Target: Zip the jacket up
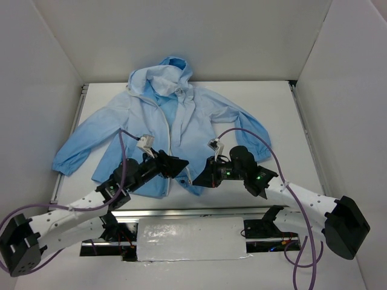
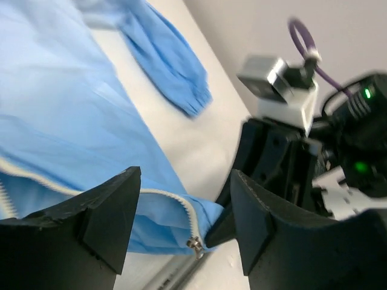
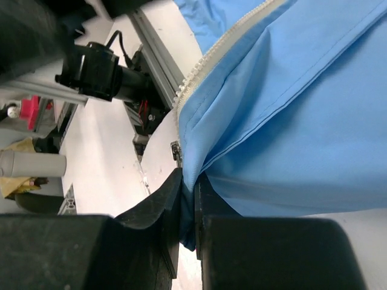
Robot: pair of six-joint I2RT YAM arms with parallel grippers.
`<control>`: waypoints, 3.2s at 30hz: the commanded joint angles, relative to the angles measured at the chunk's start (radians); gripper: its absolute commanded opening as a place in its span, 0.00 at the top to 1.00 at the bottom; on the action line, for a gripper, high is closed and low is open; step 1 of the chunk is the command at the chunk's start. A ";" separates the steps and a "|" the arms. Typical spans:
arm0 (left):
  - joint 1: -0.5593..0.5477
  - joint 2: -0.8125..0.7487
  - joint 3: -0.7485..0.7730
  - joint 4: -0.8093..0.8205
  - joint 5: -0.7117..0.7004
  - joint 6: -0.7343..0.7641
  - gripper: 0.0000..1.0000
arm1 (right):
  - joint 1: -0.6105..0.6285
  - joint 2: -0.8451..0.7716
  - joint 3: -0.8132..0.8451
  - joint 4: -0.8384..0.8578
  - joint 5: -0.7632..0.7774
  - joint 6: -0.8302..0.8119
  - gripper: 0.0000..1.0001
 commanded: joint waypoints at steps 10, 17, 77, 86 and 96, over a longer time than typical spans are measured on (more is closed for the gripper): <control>-0.027 -0.012 0.135 -0.824 -0.307 -0.055 0.34 | -0.007 -0.047 0.002 -0.061 0.250 0.061 1.00; -0.116 0.123 0.150 -0.935 -0.339 -0.127 0.33 | -0.007 -0.047 0.010 -0.079 0.249 0.044 1.00; -0.151 0.368 0.118 -0.684 -0.330 -0.112 1.00 | -0.005 0.015 0.024 -0.053 0.181 0.013 1.00; -0.128 -0.019 0.001 -0.262 -0.380 -0.107 1.00 | -0.007 0.115 -0.001 0.164 0.161 0.142 1.00; -0.127 -0.110 -0.128 0.094 -0.481 -0.089 1.00 | 0.004 0.169 -0.050 0.399 0.172 0.315 1.00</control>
